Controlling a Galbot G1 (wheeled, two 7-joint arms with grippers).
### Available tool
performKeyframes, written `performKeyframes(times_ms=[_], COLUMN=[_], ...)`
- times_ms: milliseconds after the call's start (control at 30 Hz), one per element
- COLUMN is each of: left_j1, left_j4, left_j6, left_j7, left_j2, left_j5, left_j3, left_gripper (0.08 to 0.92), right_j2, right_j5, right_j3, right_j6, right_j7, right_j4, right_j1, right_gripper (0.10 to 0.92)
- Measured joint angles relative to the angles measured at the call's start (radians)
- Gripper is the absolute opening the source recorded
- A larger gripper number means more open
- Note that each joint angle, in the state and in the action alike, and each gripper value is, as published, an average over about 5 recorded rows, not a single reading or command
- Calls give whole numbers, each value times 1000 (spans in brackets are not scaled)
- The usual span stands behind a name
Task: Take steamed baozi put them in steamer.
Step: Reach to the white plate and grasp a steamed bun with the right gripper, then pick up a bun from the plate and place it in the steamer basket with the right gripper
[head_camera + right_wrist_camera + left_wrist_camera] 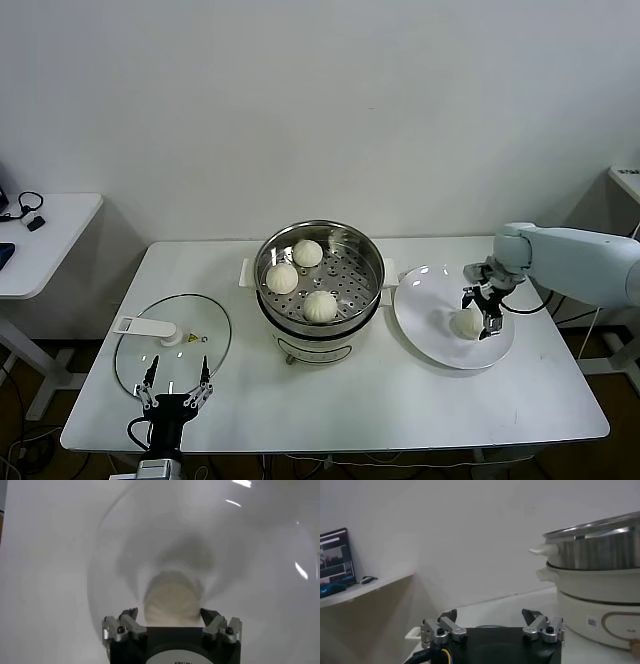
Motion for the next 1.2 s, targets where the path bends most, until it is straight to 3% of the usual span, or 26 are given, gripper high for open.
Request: performKeyframes(times_ms=[167, 433, 1200], left_j1=[-1, -2, -6], left_j4=[2, 2, -11], left_j6=[0, 0, -1], left_j7=[0, 0, -3], left_j2=[0, 0, 1], left_j5=[0, -1, -6], left_j3=[1, 4, 9], left_gripper=[823, 823, 823], right_j2=[1, -2, -24], right_j5=[-7, -13, 90], right_j3=[10, 17, -117], right_j6=[5, 12, -8], right_j7=[0, -2, -54], right_j4=[-9, -12, 107], right_j1=[-9, -13, 202], right_gripper=[810, 662, 651])
